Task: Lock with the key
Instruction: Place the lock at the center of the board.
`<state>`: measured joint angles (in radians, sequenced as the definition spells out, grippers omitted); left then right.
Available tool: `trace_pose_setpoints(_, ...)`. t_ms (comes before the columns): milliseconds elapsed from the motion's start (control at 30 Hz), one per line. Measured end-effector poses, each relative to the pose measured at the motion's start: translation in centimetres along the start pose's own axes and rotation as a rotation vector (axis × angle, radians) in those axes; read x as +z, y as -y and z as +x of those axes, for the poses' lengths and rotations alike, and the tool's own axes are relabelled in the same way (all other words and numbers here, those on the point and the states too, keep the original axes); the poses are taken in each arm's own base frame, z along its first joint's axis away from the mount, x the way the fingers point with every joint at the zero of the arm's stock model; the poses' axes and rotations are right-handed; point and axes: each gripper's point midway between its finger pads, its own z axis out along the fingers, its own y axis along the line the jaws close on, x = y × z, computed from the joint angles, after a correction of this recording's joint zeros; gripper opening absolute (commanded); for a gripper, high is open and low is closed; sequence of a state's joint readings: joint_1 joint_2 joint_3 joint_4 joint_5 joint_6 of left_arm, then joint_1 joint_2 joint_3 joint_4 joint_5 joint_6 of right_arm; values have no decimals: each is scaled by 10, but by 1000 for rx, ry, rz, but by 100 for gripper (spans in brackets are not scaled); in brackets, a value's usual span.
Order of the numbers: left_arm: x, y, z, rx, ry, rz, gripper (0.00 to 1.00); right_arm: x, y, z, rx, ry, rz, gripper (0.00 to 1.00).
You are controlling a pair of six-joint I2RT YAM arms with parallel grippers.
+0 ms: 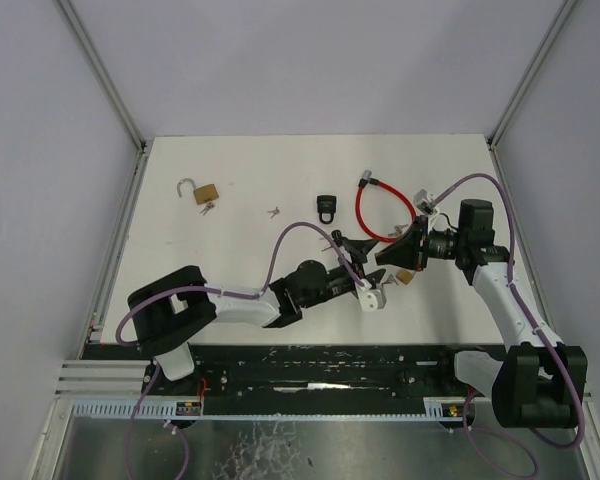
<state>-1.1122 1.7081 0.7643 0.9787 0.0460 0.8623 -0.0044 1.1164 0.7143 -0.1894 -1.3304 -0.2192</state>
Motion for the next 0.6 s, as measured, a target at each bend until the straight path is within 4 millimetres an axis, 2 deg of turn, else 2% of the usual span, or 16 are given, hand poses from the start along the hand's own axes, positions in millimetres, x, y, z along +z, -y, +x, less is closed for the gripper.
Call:
trace_pose_setpoints(200, 3, -8, 1, 0, -23, -36, 50, 2, 1, 1, 15, -2, -5, 5)
trace_pose_setpoints(467, 4, 0, 6, 4, -45, -24, 30, 3, 0, 3, 26, -4, -8, 8)
trace_pose_setpoints(600, 4, 1, 8, 6, -53, -19, 14, 3, 1, 3, 32, -5, -8, 22)
